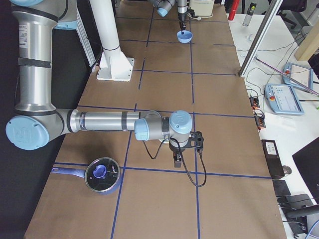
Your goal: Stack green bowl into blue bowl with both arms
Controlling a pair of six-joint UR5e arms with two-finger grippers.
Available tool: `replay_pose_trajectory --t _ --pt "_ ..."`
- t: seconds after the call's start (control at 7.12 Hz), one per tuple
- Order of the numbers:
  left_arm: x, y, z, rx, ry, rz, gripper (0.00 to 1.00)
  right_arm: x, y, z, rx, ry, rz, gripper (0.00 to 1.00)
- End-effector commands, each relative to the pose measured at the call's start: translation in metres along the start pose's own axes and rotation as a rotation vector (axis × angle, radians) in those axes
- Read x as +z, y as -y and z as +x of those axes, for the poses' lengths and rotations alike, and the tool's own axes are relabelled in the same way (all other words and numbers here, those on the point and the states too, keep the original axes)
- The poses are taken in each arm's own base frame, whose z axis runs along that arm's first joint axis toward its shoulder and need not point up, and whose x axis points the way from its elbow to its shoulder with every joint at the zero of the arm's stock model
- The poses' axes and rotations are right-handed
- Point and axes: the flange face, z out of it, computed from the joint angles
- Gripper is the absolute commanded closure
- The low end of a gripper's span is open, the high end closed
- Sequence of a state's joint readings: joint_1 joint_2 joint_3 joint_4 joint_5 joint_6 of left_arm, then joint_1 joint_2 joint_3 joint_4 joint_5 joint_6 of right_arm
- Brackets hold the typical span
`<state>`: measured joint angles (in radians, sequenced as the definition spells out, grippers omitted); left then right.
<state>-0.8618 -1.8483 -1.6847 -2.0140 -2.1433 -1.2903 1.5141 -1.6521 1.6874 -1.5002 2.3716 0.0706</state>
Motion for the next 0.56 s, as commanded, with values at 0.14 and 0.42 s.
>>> replay_pose_trajectory --t 0.14,0.42 --pt "0.043 -0.118 0.191 0.024 -0.037 -0.043 1.0 0.0 0.0 0.0 0.0 0.0 0.0 0.0" --pt "0.072 -0.154 0.24 0.023 -0.026 -0.016 1.0 -0.001 0.0 -0.001 -0.001 0.0 0.001 0.0"
